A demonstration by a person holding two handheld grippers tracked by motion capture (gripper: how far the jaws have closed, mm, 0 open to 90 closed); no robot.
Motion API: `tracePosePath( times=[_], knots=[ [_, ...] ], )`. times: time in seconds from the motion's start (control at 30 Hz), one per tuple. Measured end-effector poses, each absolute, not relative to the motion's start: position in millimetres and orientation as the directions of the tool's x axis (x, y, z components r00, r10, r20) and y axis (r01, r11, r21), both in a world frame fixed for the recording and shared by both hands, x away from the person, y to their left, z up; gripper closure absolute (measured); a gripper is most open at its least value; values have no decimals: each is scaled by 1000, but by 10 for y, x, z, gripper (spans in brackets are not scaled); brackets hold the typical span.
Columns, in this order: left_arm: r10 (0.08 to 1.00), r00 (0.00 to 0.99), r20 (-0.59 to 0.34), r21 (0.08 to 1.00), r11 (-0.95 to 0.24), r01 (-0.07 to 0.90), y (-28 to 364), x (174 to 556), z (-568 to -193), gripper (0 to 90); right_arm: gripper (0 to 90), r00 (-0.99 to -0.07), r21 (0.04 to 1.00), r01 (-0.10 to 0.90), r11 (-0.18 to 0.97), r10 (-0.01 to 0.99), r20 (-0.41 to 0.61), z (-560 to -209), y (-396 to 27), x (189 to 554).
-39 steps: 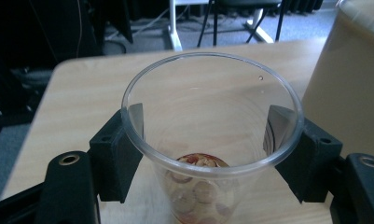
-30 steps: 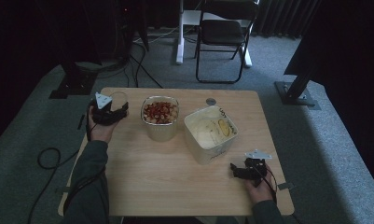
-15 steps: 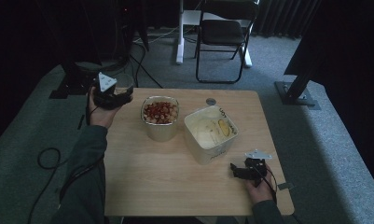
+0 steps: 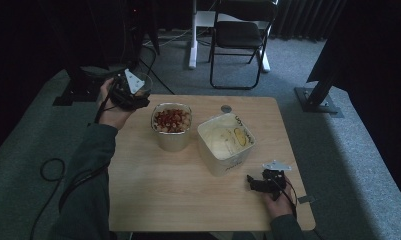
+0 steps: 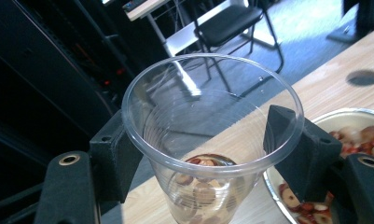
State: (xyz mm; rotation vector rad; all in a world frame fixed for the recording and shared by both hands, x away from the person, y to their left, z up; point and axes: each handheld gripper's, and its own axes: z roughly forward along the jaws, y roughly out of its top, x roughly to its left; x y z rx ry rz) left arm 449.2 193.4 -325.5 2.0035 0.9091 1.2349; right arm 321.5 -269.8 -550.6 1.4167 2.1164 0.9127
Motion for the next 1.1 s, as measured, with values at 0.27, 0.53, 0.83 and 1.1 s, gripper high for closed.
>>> tracePosePath(
  times=[0.27,0.53,0.83,1.1],
  knots=[
    [713,298,634,675,-699,237,1803,4521,-3288,301,130,-383,724,639,260,924,6,-5506,-2698,3215],
    [633,278,722,583,-774,248,1703,4554,-3318,303,130,-384,724,638,260,924,6,-5506,-2698,3215],
    [551,308,775,502,-834,229,1630,4568,-3385,303,130,-384,724,638,261,923,6,-5506,-2698,3215],
    [451,325,831,400,-891,214,1548,4561,-3429,303,129,-383,725,639,259,924,7,-5506,-2697,3214]
  ],
)
